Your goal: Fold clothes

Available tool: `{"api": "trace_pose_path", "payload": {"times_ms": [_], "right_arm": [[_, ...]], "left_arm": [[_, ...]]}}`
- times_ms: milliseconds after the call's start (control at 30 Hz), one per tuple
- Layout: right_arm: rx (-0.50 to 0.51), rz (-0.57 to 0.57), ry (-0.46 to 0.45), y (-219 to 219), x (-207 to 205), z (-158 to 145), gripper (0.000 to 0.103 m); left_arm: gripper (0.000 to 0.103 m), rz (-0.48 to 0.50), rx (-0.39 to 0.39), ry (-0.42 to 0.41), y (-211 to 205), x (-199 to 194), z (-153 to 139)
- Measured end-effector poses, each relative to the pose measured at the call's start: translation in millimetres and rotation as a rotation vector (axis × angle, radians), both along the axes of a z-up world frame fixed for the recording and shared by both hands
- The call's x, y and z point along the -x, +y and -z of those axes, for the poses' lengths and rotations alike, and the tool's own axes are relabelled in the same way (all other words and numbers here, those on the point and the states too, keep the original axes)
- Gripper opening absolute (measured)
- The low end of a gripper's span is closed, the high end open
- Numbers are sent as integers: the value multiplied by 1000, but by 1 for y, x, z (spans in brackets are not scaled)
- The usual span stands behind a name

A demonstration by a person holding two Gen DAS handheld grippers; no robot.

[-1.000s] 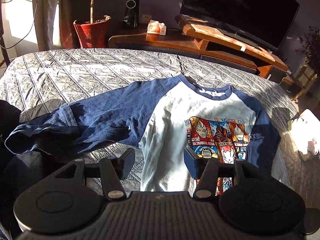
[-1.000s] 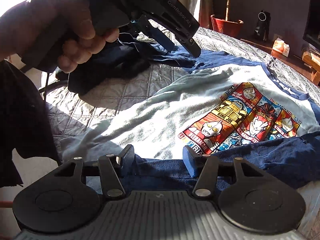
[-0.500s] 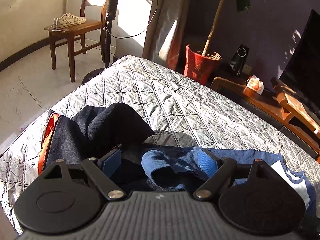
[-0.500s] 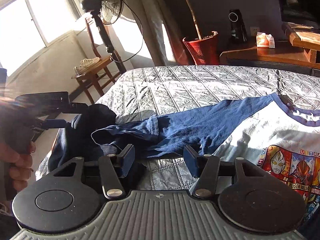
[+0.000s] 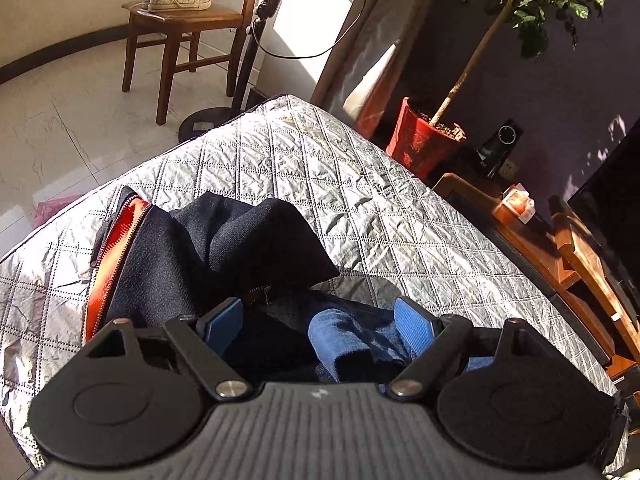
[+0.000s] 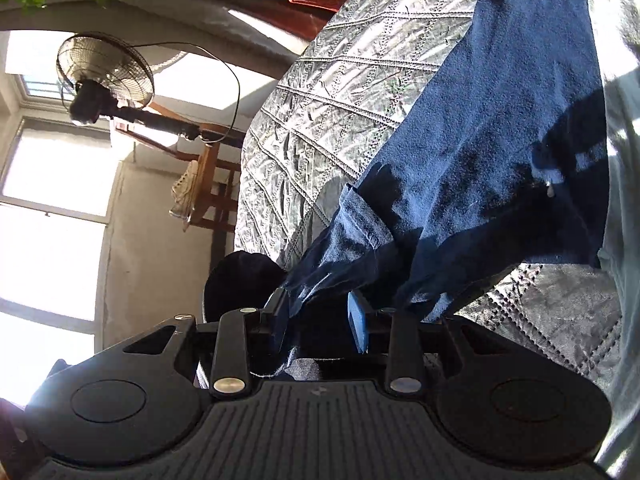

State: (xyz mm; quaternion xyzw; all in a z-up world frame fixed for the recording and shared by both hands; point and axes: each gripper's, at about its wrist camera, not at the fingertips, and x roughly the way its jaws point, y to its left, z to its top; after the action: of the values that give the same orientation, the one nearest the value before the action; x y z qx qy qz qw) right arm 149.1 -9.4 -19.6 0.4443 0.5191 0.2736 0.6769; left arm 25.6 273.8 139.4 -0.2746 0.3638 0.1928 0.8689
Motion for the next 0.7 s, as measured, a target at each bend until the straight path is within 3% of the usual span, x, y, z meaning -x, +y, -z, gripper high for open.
{"api": "trace_pose_path", "payload": {"times_ms": [200, 400, 467, 500, 567, 700], "right_arm": [[-59, 146, 141, 10, 1, 24, 54], [-51, 257, 167, 22, 3, 27, 50], [-40, 278, 167, 24, 2, 28, 41], [-38, 280, 163, 26, 1, 29, 21], [-29, 279, 139, 28, -1, 26, 2], [-2, 266, 49, 26, -2, 7, 1]], "left_arm": [[80, -4, 6, -9, -1, 0, 0], [80, -23, 3, -10, 0, 2, 0], [80, -23, 6, -10, 0, 1, 0], [80, -21, 6, -10, -1, 0, 0], [80, -15, 4, -12, -4, -1, 0], [80, -10, -3, -13, -8, -2, -1]]}}
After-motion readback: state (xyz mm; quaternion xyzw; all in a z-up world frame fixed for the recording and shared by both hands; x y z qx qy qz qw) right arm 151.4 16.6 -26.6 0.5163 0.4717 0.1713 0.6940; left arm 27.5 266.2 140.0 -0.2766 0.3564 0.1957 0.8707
